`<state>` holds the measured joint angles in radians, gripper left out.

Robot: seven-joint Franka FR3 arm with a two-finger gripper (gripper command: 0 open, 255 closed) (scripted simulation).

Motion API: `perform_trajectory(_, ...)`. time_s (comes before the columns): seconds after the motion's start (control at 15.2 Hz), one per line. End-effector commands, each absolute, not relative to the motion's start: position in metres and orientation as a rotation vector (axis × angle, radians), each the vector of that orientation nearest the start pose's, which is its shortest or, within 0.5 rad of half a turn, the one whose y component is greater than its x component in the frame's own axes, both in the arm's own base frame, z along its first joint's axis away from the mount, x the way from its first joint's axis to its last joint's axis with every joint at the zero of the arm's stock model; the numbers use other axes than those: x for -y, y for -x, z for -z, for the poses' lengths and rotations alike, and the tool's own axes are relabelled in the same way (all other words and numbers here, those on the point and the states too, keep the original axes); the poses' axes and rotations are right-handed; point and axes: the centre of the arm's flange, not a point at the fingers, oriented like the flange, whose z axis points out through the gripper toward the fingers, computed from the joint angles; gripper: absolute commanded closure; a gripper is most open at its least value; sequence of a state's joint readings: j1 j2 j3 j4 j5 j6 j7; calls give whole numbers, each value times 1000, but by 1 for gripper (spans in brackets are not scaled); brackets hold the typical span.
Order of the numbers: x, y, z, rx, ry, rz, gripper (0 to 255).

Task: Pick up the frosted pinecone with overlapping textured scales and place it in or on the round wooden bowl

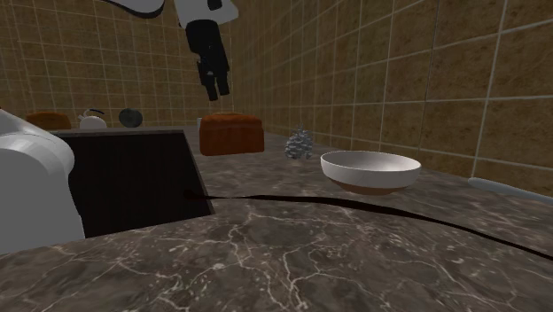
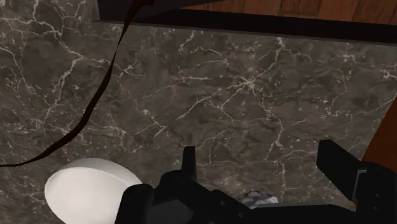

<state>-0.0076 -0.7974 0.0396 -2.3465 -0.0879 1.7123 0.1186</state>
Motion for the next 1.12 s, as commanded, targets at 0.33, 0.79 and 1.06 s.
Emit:
perform_trajectory(0.33, -6, -387, -603, -104, 3223, 233, 0)
perform_trajectory(0.79, -9, -482, -586, -45, 3209, 172, 0)
perform_trajectory(1.06, -12, -537, -575, -11, 3200, 138, 0)
